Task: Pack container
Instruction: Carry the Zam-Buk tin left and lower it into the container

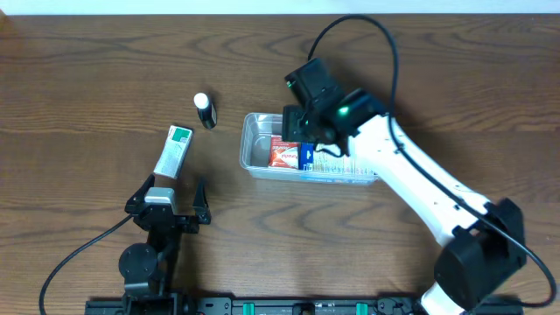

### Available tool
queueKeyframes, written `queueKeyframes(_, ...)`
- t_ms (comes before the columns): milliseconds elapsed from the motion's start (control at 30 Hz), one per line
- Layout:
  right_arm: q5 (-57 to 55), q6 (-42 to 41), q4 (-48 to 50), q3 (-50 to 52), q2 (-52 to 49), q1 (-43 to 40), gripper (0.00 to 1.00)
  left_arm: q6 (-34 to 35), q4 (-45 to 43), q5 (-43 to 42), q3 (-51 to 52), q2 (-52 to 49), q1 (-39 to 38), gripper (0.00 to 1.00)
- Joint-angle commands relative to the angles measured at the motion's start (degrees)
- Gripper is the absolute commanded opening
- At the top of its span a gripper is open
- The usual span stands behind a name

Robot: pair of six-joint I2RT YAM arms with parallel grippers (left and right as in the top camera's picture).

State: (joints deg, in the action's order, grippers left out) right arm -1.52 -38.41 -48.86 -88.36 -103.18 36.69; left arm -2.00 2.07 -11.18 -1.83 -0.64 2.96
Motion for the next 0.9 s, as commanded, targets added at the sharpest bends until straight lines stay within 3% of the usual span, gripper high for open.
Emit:
queueKeyframes(0,-2.91,-4.31,0.72,1.53,-3.08,1.29,0.63,-0.98,0.83,0.02,1.60,0.04,0.35,0.98)
queueKeyframes(567,0.48,-4.90,4.39,1.70,-14.23,3.50,0.65,-0.96,0.83,0.02,1.60,0.04,0.35,0.98)
queueKeyframes(867,0.50,-5.27,5.46,1.70,-14.91,3.45,0.65,-0.98,0.85,0.02,1.60,0.04,0.35,0.98)
